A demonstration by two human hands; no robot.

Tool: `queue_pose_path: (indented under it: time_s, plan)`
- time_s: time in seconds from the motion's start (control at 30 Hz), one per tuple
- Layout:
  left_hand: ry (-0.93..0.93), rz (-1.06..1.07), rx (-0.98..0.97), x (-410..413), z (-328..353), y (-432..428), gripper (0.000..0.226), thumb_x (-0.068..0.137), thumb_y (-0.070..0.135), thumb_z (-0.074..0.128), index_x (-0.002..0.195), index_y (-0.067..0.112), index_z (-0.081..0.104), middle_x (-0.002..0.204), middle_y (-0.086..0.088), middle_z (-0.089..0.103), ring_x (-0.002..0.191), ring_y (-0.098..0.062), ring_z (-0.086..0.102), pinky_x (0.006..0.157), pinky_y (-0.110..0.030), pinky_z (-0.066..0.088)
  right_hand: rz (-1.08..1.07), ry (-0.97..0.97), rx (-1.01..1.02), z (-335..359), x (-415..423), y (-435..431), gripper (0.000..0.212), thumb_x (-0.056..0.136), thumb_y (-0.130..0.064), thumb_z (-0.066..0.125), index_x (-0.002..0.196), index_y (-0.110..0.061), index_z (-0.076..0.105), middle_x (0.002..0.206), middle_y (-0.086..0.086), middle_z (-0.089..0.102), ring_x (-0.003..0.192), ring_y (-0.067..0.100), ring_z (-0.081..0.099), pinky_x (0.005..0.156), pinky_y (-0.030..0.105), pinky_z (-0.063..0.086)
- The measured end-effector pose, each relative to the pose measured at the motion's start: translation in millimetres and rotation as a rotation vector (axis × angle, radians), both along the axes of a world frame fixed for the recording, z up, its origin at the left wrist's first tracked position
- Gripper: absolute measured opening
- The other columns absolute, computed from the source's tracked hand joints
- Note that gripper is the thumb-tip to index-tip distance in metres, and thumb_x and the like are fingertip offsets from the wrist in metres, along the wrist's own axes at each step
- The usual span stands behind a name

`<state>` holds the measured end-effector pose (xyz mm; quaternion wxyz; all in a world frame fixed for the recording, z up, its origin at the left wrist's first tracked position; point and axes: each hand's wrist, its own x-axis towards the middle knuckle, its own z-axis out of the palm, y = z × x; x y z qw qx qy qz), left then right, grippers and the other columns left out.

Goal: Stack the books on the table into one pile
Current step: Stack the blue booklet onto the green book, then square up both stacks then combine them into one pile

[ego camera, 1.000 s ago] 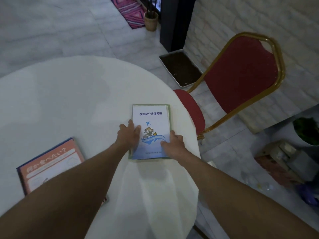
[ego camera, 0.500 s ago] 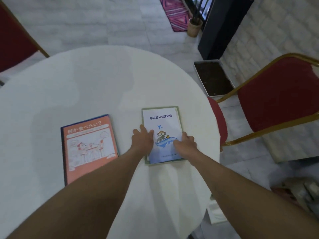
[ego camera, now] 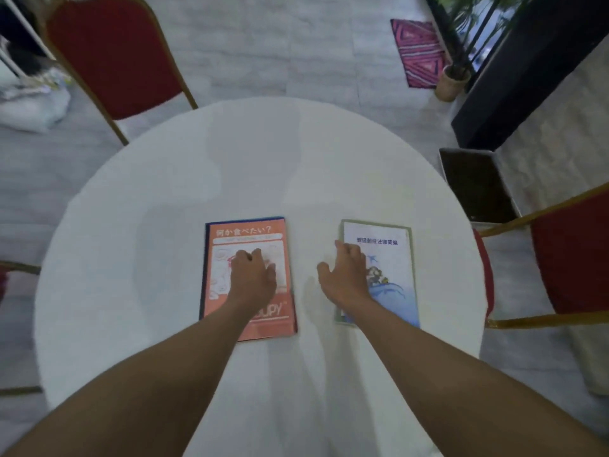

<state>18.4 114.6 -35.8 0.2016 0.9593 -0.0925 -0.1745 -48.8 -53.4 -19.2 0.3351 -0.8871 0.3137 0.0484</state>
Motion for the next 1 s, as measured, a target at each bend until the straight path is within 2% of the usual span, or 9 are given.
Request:
queue_pose_path:
  time_s: [0.13, 0.23, 0.37, 0.47, 0.53, 0.63, 0.73, 0.83, 1.0]
  plan:
    - [-0.052, 0.168, 0.137, 7.3, -3.6, 51.1, 0.048, 0.096, 0.039, 0.046, 0.133, 0.009, 0.040, 0.131, -0.018, 0.042, 0.119, -0.032, 0.044, 0.097, -0.041, 0.043, 0.144, 0.138, 0.131, -11.9, 25.4, 37.7, 0.070, 0.091, -0.039, 0.058, 0.151, -0.007, 0.037, 0.151, 0.013, 0.037, 0.140, 0.029, 0.040, 0.113, 0.036, 0.035]
    - [-0.008, 0.265, 0.119, 13.1, -7.6, 72.9, 0.058, 0.093, 0.044, 0.053, 0.135, 0.007, 0.036, 0.134, -0.018, 0.037, 0.122, -0.033, 0.041, 0.098, -0.043, 0.042, 0.167, 0.211, 0.161, -21.9, 34.4, 57.2, 0.060, 0.085, -0.044, 0.066, 0.133, -0.011, 0.051, 0.134, 0.011, 0.047, 0.123, 0.027, 0.053, 0.102, 0.038, 0.048]
    - [0.121, 0.368, 0.044, 18.9, -13.4, 80.2, 0.065, 0.091, 0.051, 0.055, 0.133, 0.004, 0.039, 0.134, -0.018, 0.039, 0.123, -0.032, 0.043, 0.096, -0.041, 0.044, 0.081, 0.198, 0.177, -28.6, 43.2, 68.5, 0.063, 0.077, -0.038, 0.078, 0.127, -0.010, 0.054, 0.127, 0.009, 0.051, 0.114, 0.027, 0.060, 0.095, 0.042, 0.055]
    - [0.171, 0.455, -0.013, 25.7, -15.0, 79.8, 0.071, 0.086, 0.050, 0.064, 0.137, 0.007, 0.038, 0.135, -0.017, 0.042, 0.124, -0.033, 0.045, 0.097, -0.043, 0.045, 0.026, 0.210, 0.238, -29.9, 51.0, 70.1, 0.049, 0.073, -0.029, 0.082, 0.114, -0.009, 0.063, 0.120, 0.010, 0.065, 0.101, 0.027, 0.069, 0.085, 0.041, 0.061]
    - [0.276, 0.579, -0.080, 34.3, -15.7, 81.1, 0.074, 0.079, 0.047, 0.073, 0.135, 0.010, 0.040, 0.131, -0.014, 0.048, 0.122, -0.032, 0.051, 0.096, -0.043, 0.050, -0.015, 0.235, 0.289, -29.7, 55.3, 71.1, 0.047, 0.072, -0.024, 0.084, 0.111, -0.009, 0.064, 0.120, 0.011, 0.065, 0.101, 0.028, 0.069, 0.085, 0.042, 0.061]
    - [0.487, 0.744, -0.356, 43.1, -12.2, 81.4, 0.056, 0.076, 0.033, 0.074, 0.122, 0.008, 0.054, 0.111, -0.012, 0.066, 0.095, -0.030, 0.069, 0.079, -0.044, 0.060, -0.086, 0.233, 0.374, -29.4, 56.0, 68.5, 0.053, 0.068, -0.016, 0.083, 0.116, -0.008, 0.062, 0.122, 0.012, 0.065, 0.105, 0.030, 0.068, 0.088, 0.044, 0.061]
    - [0.524, 0.792, -0.550, 38.8, -5.6, 80.6, 0.041, 0.082, 0.020, 0.068, 0.118, 0.009, 0.052, 0.099, -0.011, 0.071, 0.075, -0.025, 0.072, 0.051, -0.032, 0.059, -0.114, 0.227, 0.406, -23.2, 48.7, 67.8, 0.054, 0.067, -0.013, 0.084, 0.112, -0.013, 0.056, 0.117, 0.008, 0.065, 0.102, 0.028, 0.069, 0.084, 0.043, 0.062]
    - [0.481, 0.782, -0.619, 28.6, 5.5, 80.6, 0.032, 0.085, 0.013, 0.063, 0.114, 0.013, 0.050, 0.097, -0.009, 0.070, 0.074, -0.024, 0.072, 0.049, -0.032, 0.058, -0.134, 0.180, 0.487, -17.0, 38.1, 65.9, 0.050, 0.068, -0.006, 0.084, 0.097, -0.021, 0.047, 0.110, 0.005, 0.067, 0.092, 0.024, 0.072, 0.074, 0.040, 0.064]
    - [0.439, 0.648, -0.787, 13.1, 41.6, 84.0, 0.027, 0.085, 0.002, 0.059, 0.101, 0.023, 0.053, 0.095, -0.005, 0.072, 0.076, -0.024, 0.074, 0.050, -0.033, 0.058, -0.123, 0.040, 0.702, 9.3, 25.2, 63.3, 0.067, 0.081, 0.001, 0.073, 0.114, -0.024, 0.021, 0.105, -0.001, 0.056, 0.085, 0.015, 0.068, 0.049, 0.018, 0.055]
